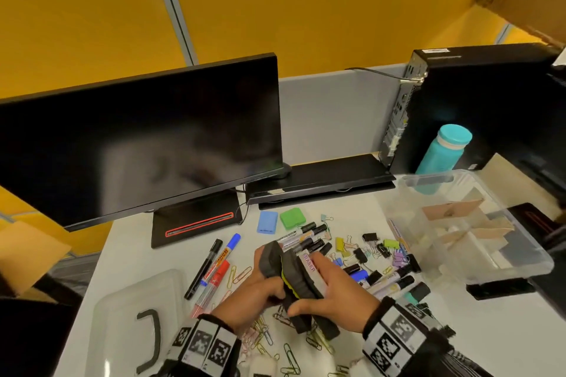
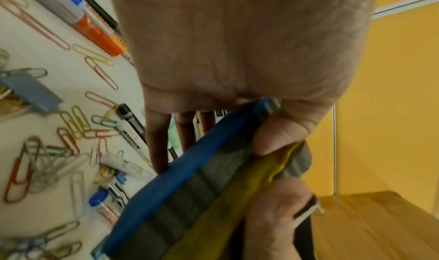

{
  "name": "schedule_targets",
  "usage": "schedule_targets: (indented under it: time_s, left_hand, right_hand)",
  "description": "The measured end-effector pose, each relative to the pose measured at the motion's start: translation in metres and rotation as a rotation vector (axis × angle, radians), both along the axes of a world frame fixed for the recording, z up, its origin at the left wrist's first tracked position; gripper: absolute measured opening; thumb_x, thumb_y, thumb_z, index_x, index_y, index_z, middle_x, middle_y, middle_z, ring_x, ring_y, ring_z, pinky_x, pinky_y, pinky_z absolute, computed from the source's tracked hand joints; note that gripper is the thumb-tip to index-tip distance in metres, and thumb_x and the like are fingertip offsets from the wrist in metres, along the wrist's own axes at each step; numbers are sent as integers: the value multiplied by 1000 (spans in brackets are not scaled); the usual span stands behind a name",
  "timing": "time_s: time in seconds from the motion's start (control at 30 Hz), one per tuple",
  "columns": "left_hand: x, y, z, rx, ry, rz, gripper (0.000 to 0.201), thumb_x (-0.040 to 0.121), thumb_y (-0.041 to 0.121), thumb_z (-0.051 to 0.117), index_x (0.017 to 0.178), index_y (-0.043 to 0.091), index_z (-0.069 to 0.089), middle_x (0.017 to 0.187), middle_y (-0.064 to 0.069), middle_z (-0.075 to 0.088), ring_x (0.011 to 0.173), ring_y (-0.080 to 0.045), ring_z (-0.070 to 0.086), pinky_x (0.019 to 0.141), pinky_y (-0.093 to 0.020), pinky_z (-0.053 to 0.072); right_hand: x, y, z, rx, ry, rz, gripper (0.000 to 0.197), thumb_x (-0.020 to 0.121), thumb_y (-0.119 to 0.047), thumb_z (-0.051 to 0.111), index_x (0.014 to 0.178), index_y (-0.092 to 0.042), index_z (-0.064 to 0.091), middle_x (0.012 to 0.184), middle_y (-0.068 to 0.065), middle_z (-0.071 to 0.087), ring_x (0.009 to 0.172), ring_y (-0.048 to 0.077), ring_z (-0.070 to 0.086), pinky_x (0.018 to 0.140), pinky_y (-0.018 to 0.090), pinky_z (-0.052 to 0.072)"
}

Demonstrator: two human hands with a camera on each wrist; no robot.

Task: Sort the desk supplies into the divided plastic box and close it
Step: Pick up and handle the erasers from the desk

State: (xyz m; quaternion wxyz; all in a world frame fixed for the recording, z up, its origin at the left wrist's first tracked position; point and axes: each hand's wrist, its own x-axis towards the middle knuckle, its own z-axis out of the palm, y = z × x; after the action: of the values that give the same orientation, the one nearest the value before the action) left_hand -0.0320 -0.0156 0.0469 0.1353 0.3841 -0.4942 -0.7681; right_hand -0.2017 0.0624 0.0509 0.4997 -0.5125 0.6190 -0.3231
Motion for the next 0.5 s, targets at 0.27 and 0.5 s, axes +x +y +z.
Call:
schedule_targets:
  time_s: [0.27, 0.5]
  left_hand:
    - [4, -2, 9, -207, 34, -79, 59, 68, 24, 81, 117, 42, 56, 124, -8, 60, 108, -14, 64, 85, -27, 54]
    - [13, -5, 0, -383, -7, 3, 77, 60, 45, 85, 124, 20, 48, 112, -5, 66, 104, -18, 65, 88, -34, 55]
  right_hand:
    - [24, -2, 10, -81, 179, 39, 84, 56, -50, 85, 117, -26, 33, 110, -19, 54, 99, -9, 53, 78, 11, 46]
    - [41, -8, 15, -39, 69, -13, 84, 64, -41, 83, 124, -18, 29, 115, -14, 50, 108, -3, 51, 92, 19, 47]
